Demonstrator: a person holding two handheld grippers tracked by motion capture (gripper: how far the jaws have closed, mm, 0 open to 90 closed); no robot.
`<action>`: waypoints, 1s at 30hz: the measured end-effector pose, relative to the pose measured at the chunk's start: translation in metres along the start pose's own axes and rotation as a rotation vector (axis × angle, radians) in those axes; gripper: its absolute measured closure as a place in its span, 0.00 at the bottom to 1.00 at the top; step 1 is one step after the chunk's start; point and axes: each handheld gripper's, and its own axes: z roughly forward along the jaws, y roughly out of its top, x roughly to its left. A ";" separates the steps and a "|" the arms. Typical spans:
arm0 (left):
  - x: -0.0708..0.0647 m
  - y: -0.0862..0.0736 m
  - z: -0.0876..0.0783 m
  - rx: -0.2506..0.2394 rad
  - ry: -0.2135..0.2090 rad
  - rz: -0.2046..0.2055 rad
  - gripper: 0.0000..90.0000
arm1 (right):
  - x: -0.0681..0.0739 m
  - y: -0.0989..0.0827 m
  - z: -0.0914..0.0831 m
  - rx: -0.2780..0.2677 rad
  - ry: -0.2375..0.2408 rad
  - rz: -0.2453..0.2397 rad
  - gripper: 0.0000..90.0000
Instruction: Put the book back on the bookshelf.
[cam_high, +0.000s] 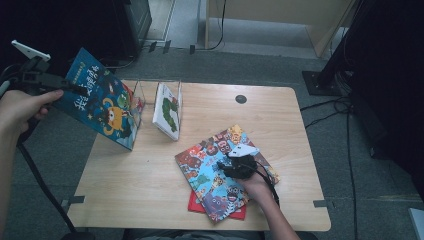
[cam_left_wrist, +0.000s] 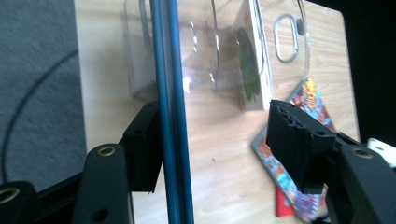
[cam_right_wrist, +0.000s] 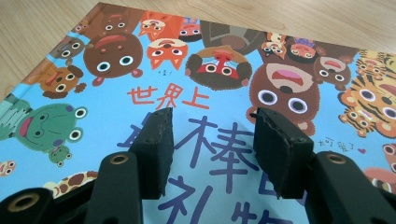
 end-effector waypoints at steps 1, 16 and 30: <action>0.000 -0.004 -0.001 -0.007 -0.003 -0.005 0.44 | -0.001 0.000 0.000 0.000 0.003 -0.003 0.53; 0.002 -0.074 0.007 -0.052 -0.013 0.016 0.43 | -0.006 0.002 0.002 -0.001 0.026 0.010 0.52; -0.014 -0.117 0.046 -0.040 0.009 0.114 0.43 | -0.016 0.004 0.000 0.018 0.026 0.026 0.56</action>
